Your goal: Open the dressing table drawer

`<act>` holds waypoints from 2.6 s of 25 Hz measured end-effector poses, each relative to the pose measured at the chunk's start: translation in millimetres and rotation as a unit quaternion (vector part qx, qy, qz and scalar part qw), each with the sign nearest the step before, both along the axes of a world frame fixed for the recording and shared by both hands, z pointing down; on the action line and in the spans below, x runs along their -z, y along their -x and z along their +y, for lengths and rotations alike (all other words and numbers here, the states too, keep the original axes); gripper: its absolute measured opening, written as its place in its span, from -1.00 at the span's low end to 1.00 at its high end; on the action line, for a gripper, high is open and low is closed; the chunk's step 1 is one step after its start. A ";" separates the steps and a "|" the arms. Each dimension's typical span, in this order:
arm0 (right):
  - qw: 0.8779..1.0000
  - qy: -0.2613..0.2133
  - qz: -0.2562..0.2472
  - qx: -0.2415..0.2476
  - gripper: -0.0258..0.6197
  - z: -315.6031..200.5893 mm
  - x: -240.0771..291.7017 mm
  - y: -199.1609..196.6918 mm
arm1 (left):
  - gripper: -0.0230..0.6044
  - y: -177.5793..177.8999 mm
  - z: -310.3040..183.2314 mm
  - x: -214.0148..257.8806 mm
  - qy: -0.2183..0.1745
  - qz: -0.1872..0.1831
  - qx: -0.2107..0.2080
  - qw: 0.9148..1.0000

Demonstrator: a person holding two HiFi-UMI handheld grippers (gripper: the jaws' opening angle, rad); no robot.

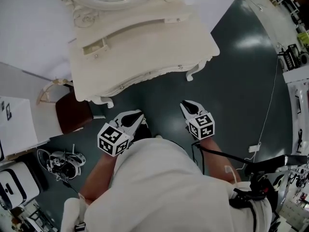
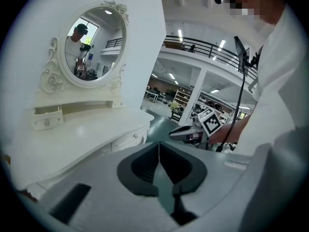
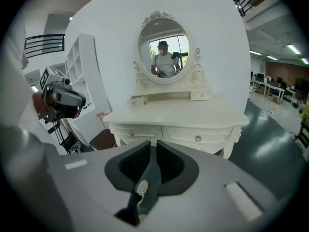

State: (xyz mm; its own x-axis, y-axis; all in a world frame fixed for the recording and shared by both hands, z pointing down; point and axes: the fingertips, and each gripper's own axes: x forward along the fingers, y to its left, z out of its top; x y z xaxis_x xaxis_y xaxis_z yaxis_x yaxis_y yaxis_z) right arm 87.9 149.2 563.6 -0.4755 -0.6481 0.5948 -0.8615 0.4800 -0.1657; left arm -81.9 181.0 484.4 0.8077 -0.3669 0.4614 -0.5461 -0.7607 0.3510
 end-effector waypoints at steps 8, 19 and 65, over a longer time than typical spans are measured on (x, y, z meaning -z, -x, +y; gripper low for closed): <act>0.996 -0.026 0.016 -0.078 -0.76 -144.3 11.0 -18.1 | -0.88 15.3 -103.8 11.3 -0.018 0.011 -0.046 0.999; 0.994 -0.012 0.014 -0.112 -0.71 -324.4 -16.7 -75.1 | -0.93 21.7 -201.3 14.0 -0.006 -0.012 0.048 0.999; 0.999 0.003 -0.012 -0.043 -0.63 -535.7 -70.7 -109.2 | -0.93 -73.1 -307.3 40.8 -0.006 -0.052 0.213 0.976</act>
State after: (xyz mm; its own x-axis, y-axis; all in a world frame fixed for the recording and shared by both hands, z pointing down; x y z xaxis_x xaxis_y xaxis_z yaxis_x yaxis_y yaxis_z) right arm 197.1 -386.5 634.3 -0.4334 -0.6837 0.5871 -0.8947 0.4043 -0.1896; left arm -8.7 -126.2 443.6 0.5299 -0.6653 0.5258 -0.8458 -0.4601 0.2701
